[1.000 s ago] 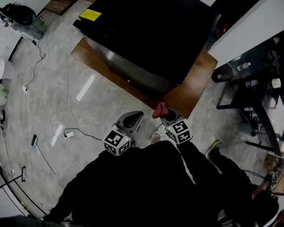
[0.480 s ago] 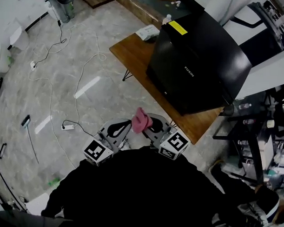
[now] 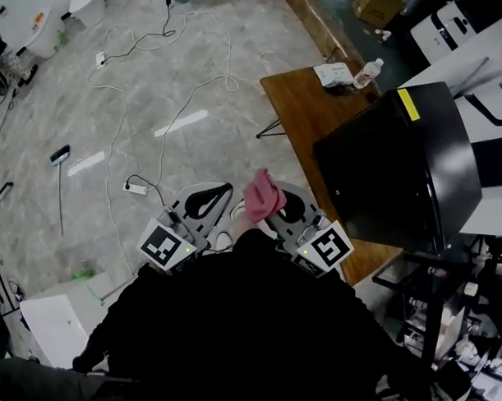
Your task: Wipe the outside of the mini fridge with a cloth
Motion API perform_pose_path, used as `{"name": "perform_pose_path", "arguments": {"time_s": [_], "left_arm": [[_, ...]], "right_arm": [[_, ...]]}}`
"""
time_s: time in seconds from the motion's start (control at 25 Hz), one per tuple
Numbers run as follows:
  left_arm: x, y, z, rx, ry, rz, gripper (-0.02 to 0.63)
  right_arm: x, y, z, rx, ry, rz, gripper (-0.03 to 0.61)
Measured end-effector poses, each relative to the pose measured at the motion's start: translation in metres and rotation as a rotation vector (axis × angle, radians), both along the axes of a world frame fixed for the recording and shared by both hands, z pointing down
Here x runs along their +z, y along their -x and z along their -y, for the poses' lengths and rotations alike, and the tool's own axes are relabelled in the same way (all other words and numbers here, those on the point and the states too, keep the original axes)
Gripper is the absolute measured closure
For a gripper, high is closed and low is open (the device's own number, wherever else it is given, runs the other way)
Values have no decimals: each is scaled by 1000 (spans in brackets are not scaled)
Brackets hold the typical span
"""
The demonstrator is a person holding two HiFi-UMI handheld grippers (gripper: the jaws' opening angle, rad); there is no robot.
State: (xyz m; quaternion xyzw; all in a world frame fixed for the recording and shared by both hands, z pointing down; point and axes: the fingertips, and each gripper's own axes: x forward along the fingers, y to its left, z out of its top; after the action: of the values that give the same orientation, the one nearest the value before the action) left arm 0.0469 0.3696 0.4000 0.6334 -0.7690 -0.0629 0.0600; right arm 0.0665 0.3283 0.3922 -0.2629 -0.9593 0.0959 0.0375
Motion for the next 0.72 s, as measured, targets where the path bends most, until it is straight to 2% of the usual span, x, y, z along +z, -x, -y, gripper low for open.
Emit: {"name": "perform_pose_path", "arguments": {"time_s": [0.12, 0.28, 0.52, 0.72], "left_arm": [[3, 41, 7, -23, 17, 15, 607], [28, 94, 21, -26, 75, 55, 607], [6, 192, 102, 27, 112, 70, 607], [0, 242, 162, 78, 110, 79, 607]], "right_arm": [[14, 40, 3, -27, -1, -15, 500], [41, 101, 16, -17, 58, -5, 500], [21, 209, 96, 9, 34, 16, 500], [21, 254, 153, 29, 18, 10, 500]]}}
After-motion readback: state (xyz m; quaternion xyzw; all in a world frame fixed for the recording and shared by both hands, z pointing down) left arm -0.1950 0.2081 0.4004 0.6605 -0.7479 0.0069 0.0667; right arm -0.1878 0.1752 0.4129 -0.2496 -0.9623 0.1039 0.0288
